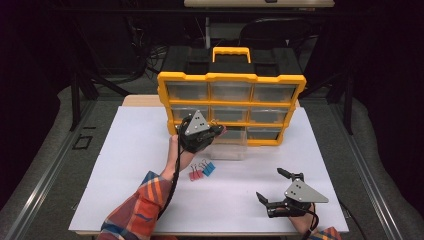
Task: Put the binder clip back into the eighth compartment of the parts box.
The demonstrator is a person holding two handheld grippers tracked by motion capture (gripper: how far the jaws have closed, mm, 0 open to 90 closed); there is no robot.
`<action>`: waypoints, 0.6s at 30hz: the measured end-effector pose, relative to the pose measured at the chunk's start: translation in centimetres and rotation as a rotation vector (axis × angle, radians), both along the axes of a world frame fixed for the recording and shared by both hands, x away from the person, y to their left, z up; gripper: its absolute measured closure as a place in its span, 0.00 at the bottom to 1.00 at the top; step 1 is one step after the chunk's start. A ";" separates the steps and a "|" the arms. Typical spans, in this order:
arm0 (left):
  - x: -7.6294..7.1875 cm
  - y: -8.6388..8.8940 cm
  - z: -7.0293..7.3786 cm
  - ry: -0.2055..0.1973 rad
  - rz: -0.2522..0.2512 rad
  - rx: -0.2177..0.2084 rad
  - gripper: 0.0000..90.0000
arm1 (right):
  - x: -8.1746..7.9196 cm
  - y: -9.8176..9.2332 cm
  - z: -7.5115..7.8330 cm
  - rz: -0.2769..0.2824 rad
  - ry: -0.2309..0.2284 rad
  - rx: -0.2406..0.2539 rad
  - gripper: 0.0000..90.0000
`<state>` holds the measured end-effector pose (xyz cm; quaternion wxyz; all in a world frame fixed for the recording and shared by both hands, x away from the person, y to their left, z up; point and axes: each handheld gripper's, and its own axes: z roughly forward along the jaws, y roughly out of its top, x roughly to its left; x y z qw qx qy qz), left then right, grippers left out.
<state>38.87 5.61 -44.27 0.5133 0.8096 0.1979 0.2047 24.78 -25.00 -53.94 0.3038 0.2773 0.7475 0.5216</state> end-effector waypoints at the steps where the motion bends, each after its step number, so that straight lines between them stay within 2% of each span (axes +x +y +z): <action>1: 0.1 -0.1 0.0 0.004 -0.001 -0.003 0.98 | 0.0 0.0 0.0 0.001 0.001 -0.002 0.00; 11: 0.6 -1.4 -0.7 0.030 -0.029 0.028 0.98 | 0.1 0.1 -0.1 0.001 0.002 -0.021 0.00; 16: 0.9 -2.0 -1.4 0.056 -0.040 0.040 0.98 | 0.0 0.2 -0.1 0.003 0.002 -0.021 0.00; 17: 1.0 -2.0 -1.5 0.071 -0.049 0.030 0.95 | 0.0 0.2 -0.1 0.003 0.004 -0.020 0.00; 18: 1.0 -2.0 -1.6 0.088 -0.054 0.028 0.80 | 0.1 0.2 -0.1 0.001 0.006 -0.020 0.00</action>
